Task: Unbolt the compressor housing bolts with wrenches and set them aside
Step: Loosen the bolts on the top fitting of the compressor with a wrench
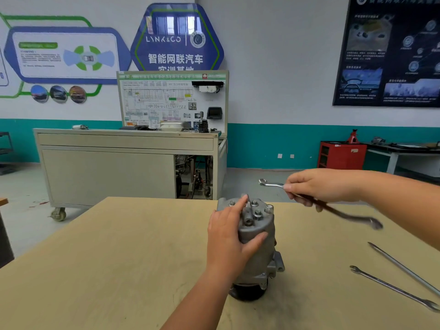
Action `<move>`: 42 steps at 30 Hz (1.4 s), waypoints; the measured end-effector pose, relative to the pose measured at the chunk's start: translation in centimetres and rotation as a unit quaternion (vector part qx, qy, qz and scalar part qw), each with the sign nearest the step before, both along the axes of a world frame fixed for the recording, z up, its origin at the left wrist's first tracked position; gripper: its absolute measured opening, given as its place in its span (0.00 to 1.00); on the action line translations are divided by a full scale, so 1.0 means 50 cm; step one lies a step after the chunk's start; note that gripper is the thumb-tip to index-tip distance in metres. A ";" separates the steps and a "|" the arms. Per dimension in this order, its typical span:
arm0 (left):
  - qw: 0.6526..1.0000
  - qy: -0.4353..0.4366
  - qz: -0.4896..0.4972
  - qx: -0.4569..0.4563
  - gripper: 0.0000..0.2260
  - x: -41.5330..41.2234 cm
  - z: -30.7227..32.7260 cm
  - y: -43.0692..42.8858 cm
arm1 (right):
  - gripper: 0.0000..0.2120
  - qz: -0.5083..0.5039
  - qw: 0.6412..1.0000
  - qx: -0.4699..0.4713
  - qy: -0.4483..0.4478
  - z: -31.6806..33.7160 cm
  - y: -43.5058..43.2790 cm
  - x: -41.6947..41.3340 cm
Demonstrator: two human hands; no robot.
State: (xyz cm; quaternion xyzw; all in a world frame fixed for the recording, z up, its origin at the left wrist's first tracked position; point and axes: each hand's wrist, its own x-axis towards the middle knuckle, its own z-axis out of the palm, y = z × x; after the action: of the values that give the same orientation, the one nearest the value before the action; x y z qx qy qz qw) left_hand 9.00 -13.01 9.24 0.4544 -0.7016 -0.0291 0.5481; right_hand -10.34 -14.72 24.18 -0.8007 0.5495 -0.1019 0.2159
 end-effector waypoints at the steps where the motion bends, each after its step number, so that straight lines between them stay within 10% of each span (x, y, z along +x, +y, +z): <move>1: 1.000 -0.006 0.005 -0.003 0.32 0.000 -0.001 -0.001 | 0.14 -0.014 0.999 0.041 -0.032 -0.005 0.009 0.005; 9: 0.999 -0.019 0.018 -0.031 0.29 0.000 -0.004 -0.005 | 0.14 -0.016 0.972 0.190 -0.138 -0.052 0.062 0.065; 17: 0.999 -0.020 0.020 -0.029 0.25 -0.002 -0.002 -0.003 | 0.15 -0.021 0.978 0.202 -0.046 -0.029 0.057 0.069; 25: 0.999 -0.022 0.018 -0.040 0.21 -0.002 -0.003 -0.006 | 0.18 -0.009 0.971 -0.089 0.220 -0.001 -0.018 0.029; 32: 0.999 0.004 0.009 -0.044 0.27 0.001 -0.001 -0.003 | 0.12 -0.031 0.995 -0.088 0.041 0.022 -0.038 -0.007; 36: 0.998 0.026 0.017 -0.063 0.28 -0.003 -0.003 0.000 | 0.09 -0.065 0.980 0.050 -0.184 -0.001 0.003 0.002; 42: 0.996 0.010 0.031 -0.077 0.24 -0.008 -0.001 -0.002 | 0.09 -0.004 0.943 0.208 -0.261 -0.057 0.072 0.060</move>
State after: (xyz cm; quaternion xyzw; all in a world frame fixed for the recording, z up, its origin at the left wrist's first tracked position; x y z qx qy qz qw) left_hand 8.61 -13.10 9.20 0.4316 -0.6823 0.0377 0.5889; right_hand -7.35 -11.10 21.31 -0.6811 0.4859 -0.1914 0.5132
